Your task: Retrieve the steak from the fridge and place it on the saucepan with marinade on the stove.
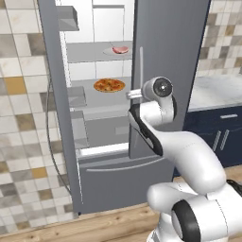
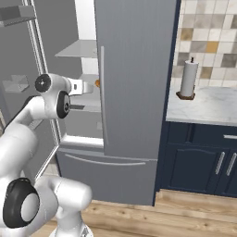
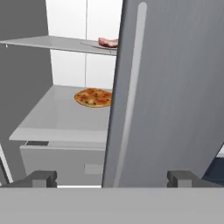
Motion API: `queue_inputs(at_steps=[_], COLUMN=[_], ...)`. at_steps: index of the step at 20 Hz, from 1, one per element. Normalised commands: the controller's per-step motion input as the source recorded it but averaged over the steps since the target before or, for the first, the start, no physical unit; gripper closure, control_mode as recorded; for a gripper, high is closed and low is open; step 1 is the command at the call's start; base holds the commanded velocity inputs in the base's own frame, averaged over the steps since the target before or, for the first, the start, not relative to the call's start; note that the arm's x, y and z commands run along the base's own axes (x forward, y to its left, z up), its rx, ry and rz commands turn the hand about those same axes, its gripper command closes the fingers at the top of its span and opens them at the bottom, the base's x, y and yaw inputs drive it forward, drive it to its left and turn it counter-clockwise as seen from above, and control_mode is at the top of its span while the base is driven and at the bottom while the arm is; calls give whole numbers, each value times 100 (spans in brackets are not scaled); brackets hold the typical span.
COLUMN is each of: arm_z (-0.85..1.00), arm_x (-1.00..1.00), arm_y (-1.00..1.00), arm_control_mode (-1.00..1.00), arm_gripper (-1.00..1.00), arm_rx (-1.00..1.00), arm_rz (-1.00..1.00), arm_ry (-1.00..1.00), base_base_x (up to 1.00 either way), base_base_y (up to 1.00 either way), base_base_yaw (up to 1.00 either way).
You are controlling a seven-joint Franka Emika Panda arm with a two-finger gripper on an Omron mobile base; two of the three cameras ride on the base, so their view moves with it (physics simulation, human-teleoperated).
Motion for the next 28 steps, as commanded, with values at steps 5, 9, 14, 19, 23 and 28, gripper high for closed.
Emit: queue_inputs(at_steps=[5,9,14,19,23,28], arm_z=[0,26,57,45,3,2], arm_x=[0,-18,-5,7,6,15], arm_y=[-3,-21,-37,-16,-16,-19], arm_control_mode=[-100,-100,-100,-100,-100,-100], arm_gripper=[-100,-100,-100,-100,-100,-100], arm_rx=[0,0,0,1,11,14], arm_rz=[2,1,0,0,0,9], arm_ry=[-1,0,3,10,1,0], base_base_x=[0,0,0,0,0,0], base_base_y=[0,0,0,0,0,0], base_base_yaw=[0,0,0,0,0,0])
